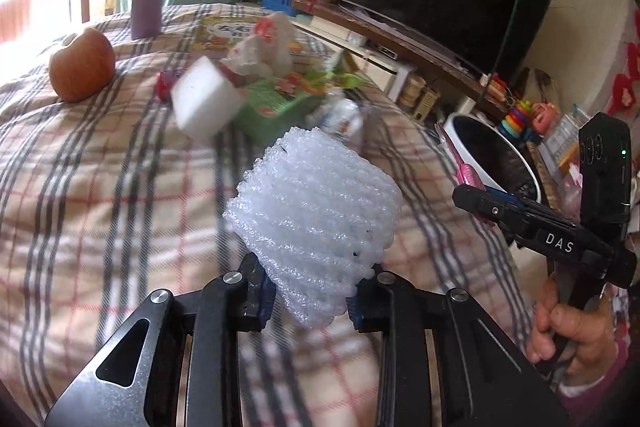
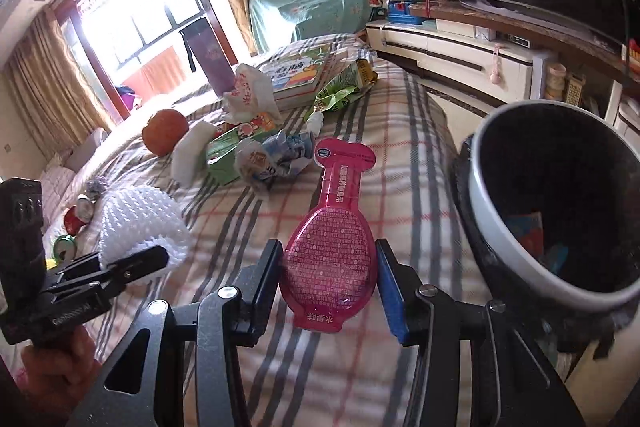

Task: Collect trash
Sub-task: 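Grasp the white foam net with the left tool while the right tool grasps the pink hairbrush, then carry the foam net and pink hairbrush over the bin and open both tools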

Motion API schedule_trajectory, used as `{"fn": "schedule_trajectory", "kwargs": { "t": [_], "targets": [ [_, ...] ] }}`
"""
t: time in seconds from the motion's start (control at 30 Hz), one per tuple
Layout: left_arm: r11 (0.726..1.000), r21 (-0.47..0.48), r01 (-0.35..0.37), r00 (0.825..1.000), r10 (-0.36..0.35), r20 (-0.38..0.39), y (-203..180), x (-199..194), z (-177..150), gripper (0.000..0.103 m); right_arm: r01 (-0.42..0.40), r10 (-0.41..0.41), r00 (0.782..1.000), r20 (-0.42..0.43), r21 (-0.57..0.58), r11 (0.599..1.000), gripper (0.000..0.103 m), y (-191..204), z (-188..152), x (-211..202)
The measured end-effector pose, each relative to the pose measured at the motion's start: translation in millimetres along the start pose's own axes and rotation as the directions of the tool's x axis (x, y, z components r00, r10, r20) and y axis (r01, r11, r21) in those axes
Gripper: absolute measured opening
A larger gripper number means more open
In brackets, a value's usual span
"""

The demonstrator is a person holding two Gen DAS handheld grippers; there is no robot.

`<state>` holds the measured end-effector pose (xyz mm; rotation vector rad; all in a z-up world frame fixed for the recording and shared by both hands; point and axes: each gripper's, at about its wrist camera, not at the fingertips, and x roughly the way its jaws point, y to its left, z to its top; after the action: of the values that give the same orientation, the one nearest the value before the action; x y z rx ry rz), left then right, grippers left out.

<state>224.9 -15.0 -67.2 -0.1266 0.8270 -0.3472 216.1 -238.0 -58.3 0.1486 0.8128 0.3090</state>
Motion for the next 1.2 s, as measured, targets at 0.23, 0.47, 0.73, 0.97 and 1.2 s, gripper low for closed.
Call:
{"fn": "schedule_trajectory", "kwargs": {
  "t": [0.23,0.47,0.73,0.97,1.2],
  "targets": [
    [0.999,0.028,0.04,0.999,-0.039,-0.026,-38,-7,-19,0.026,-0.021,0.02,1.0,0.011,0.065,0.998,0.047,-13,-26,-32],
    [0.996,0.044,0.08,0.996,-0.078,-0.052,-58,-3,-17,0.026,-0.013,0.01,0.999,0.046,0.076,0.997,0.047,-17,-31,-54],
    [0.992,0.067,0.106,0.993,-0.102,-0.063,-73,6,-8,0.026,-0.008,0.002,0.998,0.071,0.086,0.996,0.047,-26,-29,-69],
    [0.987,0.089,0.133,0.989,-0.126,-0.081,-83,19,1,0.026,0.013,-0.022,0.996,0.087,0.105,0.994,0.047,-45,-22,-75],
    [0.98,0.121,0.16,0.984,-0.149,-0.094,-105,31,12,0.026,0.043,-0.057,0.994,0.096,0.146,0.988,0.047,-72,-19,-81]
  ]
}}
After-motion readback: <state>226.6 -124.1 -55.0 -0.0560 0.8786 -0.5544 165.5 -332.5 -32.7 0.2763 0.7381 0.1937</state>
